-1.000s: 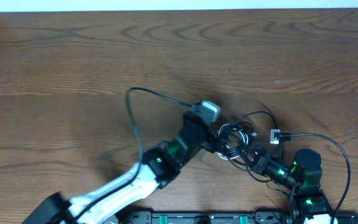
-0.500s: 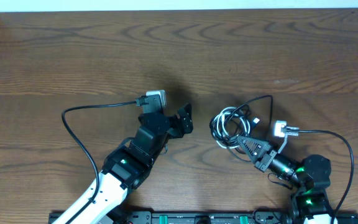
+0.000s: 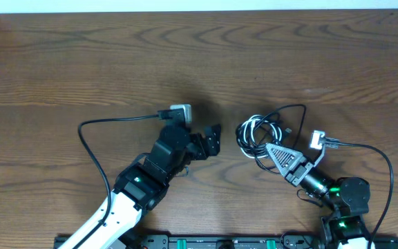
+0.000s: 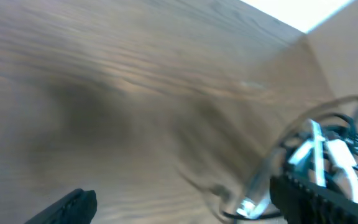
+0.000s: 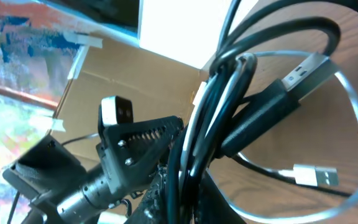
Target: Untangle cables
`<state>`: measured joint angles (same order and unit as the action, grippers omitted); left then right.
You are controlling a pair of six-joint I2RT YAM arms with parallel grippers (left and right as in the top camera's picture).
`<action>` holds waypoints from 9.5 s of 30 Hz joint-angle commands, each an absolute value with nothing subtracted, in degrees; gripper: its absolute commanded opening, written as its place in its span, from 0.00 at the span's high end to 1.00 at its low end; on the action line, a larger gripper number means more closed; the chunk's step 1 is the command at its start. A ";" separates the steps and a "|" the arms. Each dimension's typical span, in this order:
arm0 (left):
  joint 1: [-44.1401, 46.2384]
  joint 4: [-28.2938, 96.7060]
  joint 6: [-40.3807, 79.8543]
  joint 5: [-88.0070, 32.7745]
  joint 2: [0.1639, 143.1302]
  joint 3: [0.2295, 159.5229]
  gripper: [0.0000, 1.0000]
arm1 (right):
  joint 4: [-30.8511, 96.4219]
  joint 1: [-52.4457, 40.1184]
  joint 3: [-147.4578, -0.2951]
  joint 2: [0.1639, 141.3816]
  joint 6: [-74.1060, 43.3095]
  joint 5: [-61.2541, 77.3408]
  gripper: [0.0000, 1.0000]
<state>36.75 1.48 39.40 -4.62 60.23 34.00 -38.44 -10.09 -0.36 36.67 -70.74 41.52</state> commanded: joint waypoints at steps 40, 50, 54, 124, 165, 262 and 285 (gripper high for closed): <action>36.53 -2.44 43.83 -1.80 59.83 34.72 0.92 | -2.24 -26.72 -0.32 36.38 -62.00 17.82 0.01; 35.42 -2.44 43.05 0.73 58.87 34.74 0.92 | -0.51 -26.72 -0.32 36.38 -62.00 13.32 0.01; 32.25 -2.37 40.75 0.71 56.86 34.74 0.92 | 1.56 -26.72 -0.32 36.38 -62.06 11.20 0.01; 28.69 10.87 74.30 3.62 55.75 34.72 0.92 | 3.46 -26.72 -0.32 36.38 -62.06 10.66 0.01; 35.66 8.12 90.76 -8.05 70.57 34.72 0.67 | 3.46 -26.72 -0.32 36.38 -62.06 10.66 0.01; 32.36 42.28 53.89 6.72 68.49 68.23 0.12 | 3.46 -26.72 -0.32 36.38 -62.04 10.63 0.01; 40.60 53.52 49.76 -20.95 95.48 67.79 0.13 | 3.49 -26.72 -0.32 36.38 -62.04 10.66 0.01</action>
<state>39.97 53.17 56.36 -13.69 92.42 68.05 2.33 -26.17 -0.80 36.10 -62.52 12.08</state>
